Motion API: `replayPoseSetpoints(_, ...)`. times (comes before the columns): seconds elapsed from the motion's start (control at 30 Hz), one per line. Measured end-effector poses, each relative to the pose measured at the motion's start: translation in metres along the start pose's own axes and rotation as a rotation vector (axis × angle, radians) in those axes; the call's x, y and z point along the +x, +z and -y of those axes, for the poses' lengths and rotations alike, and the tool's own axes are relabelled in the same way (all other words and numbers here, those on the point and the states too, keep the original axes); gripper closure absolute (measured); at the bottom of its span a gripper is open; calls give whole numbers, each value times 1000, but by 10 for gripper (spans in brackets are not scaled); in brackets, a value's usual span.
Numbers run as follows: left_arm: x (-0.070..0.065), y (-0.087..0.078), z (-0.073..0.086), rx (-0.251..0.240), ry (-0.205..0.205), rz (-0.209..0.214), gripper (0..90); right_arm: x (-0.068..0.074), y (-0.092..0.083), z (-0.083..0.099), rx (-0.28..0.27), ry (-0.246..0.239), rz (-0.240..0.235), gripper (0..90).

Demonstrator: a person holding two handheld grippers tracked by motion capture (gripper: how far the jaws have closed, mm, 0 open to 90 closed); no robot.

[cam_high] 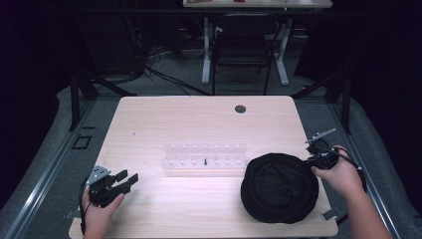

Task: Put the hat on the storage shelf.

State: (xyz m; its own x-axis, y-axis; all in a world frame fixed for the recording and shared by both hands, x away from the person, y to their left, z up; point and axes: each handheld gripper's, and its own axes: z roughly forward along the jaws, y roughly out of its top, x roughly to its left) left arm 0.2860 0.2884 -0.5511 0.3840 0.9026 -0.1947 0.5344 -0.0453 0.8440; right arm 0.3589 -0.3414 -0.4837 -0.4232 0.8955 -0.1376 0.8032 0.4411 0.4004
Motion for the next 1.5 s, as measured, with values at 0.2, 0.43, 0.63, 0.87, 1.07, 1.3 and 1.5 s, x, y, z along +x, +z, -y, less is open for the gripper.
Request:
replayPoseSetpoints(0.2, 0, 0, 0, 3, 0, 0, 498, -2, 12, -1, 11, 21, -1, 765)
replayPoseSetpoints(0.43, 1, -1, 0, 5, -4, -2, 498, -5, 22, 3, 46, 50, -9, 759)
replayPoseSetpoints(0.63, 1, -1, 0, 2, -5, -4, 498, -9, 21, 7, 74, 119, -58, 880)
replayPoseSetpoints(0.87, 1, -2, 0, -7, -9, -9, 498, -10, 14, 15, 97, 146, -74, 890)
replayPoseSetpoints(1.07, 1, -2, 0, -9, -8, -11, 498, -9, 3, 35, 105, 219, -105, 891)
replayPoseSetpoints(1.3, 0, -2, 0, -11, -8, -11, 498, -3, -8, 60, 88, 293, -156, 891)
replayPoseSetpoints(1.5, 0, -2, 0, -11, -9, -12, 497, 4, -16, 76, 83, 327, -179, 889)
